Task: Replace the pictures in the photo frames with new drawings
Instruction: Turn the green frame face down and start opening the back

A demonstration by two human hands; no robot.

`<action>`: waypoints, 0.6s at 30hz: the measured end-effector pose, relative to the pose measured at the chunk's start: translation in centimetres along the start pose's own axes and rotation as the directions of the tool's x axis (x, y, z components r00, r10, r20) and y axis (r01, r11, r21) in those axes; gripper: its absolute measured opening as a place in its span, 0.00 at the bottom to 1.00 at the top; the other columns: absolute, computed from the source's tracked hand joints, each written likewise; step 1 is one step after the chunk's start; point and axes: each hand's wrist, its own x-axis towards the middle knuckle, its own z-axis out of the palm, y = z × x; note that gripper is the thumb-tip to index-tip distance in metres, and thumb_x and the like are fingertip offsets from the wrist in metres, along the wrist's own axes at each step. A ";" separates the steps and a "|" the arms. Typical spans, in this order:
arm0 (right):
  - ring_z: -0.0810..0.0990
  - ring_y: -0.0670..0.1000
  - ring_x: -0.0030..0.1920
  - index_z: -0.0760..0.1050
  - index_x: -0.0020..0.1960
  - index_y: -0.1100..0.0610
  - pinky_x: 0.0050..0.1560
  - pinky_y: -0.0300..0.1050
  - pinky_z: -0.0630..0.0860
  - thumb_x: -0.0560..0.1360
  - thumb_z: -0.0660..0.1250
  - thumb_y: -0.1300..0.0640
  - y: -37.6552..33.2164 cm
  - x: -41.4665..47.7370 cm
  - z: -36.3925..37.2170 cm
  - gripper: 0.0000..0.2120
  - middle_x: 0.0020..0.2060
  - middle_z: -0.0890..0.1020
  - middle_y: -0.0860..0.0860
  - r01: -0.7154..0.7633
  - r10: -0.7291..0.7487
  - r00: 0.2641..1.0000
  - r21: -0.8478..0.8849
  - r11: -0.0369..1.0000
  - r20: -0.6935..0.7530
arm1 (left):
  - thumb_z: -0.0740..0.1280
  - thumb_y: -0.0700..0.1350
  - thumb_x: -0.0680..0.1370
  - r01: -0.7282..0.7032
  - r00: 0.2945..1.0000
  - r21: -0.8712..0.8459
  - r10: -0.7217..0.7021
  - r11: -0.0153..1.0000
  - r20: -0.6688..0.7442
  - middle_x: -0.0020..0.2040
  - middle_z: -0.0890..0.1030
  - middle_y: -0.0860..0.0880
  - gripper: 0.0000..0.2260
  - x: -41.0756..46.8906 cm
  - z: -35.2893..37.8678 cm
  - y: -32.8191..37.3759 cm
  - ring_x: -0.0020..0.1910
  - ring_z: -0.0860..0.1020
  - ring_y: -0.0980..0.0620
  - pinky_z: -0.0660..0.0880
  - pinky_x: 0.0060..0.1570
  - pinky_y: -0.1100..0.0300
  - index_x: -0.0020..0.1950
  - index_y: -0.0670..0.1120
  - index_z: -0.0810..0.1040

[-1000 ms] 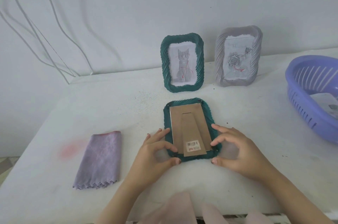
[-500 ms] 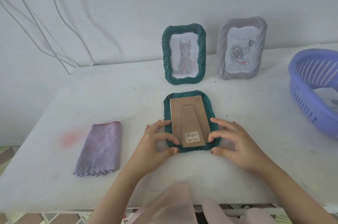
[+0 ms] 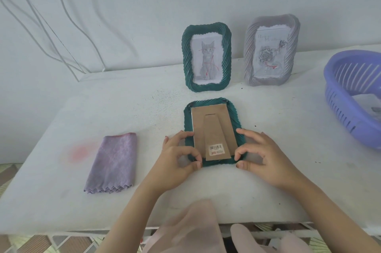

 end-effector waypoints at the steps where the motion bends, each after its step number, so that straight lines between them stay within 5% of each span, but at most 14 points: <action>1: 0.56 0.29 0.66 0.76 0.43 0.41 0.72 0.49 0.49 0.67 0.71 0.47 -0.2 0.1 -0.1 0.07 0.63 0.63 0.30 0.003 -0.003 1.000 0.002 1.000 0.008 | 0.72 0.43 0.71 0.011 1.000 -0.007 -0.011 1.000 0.000 0.67 0.68 0.56 0.10 0.0 -0.1 0.2 0.69 0.59 0.62 0.36 0.65 0.73 0.35 0.57 0.78; 5: 0.58 0.31 0.67 0.75 0.48 0.39 0.69 0.39 0.52 0.67 0.65 0.51 -0.9 0.2 -0.4 0.11 0.62 0.65 0.30 -0.004 0.004 1.000 0.031 0.999 -0.003 | 0.69 0.52 0.68 0.039 0.997 -0.119 -0.047 0.992 -0.058 0.59 0.72 0.64 0.04 0.0 -0.1 0.9 0.65 0.63 0.69 0.48 0.71 0.58 0.42 0.57 0.78; 8: 0.62 0.30 0.63 0.72 0.55 0.38 0.63 0.26 0.55 0.70 0.64 0.52 -1.4 0.6 -0.5 0.16 0.61 0.67 0.30 -0.023 0.028 0.988 0.036 0.999 -0.149 | 0.65 0.63 0.66 0.067 0.980 -0.166 -0.097 0.984 -0.176 0.57 0.76 0.64 0.18 0.2 0.3 1.3 0.64 0.67 0.65 0.57 0.71 0.55 0.54 0.60 0.75; 13: 0.67 0.43 0.66 0.65 0.69 0.49 0.66 0.42 0.62 0.73 0.67 0.50 -1.7 2.4 0.3 0.26 0.65 0.72 0.43 -0.069 0.057 0.982 -0.062 0.996 -0.179 | 0.71 0.64 0.65 0.085 0.987 0.052 -0.077 0.995 -0.137 0.72 0.63 0.55 0.40 1.2 1.4 1.3 0.75 0.49 0.55 0.38 0.71 0.58 0.72 0.53 0.60; 18: 0.67 0.35 0.59 0.65 0.68 0.52 0.67 0.44 0.60 0.73 0.68 0.53 -2.7 3.0 1.0 0.26 0.62 0.76 0.47 -0.054 0.048 0.975 -0.021 0.998 -0.218 | 0.72 0.62 0.65 0.092 0.991 0.040 -0.087 0.995 -0.101 0.76 0.56 0.54 0.44 1.5 1.6 1.0 0.76 0.44 0.54 0.34 0.70 0.58 0.74 0.55 0.53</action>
